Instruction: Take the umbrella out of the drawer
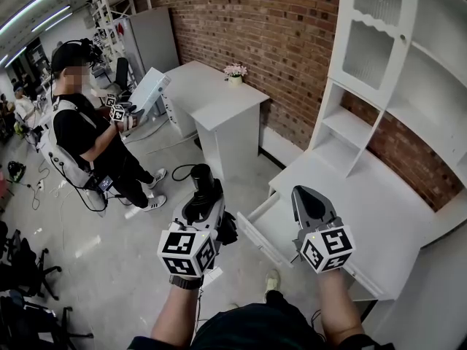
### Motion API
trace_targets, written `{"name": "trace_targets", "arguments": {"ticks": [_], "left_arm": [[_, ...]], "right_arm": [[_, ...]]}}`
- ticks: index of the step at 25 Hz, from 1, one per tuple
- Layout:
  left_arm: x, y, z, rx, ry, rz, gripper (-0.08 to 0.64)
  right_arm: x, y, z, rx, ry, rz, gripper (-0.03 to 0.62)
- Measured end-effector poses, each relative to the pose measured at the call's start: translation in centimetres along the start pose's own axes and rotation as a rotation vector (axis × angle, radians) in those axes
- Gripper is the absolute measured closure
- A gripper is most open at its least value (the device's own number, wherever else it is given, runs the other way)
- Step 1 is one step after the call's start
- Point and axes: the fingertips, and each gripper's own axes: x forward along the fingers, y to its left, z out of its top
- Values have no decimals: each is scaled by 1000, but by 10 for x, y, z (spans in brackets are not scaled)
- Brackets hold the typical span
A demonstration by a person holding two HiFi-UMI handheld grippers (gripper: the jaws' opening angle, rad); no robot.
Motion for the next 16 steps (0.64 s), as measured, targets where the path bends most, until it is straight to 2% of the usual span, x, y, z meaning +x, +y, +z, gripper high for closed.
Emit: {"name": "trace_targets", "arguments": {"ticks": [16], "left_arm": [[10,5,2,14,1,6,387]], "right_arm": [[14,-1,-6,-16,17,13,589]]}}
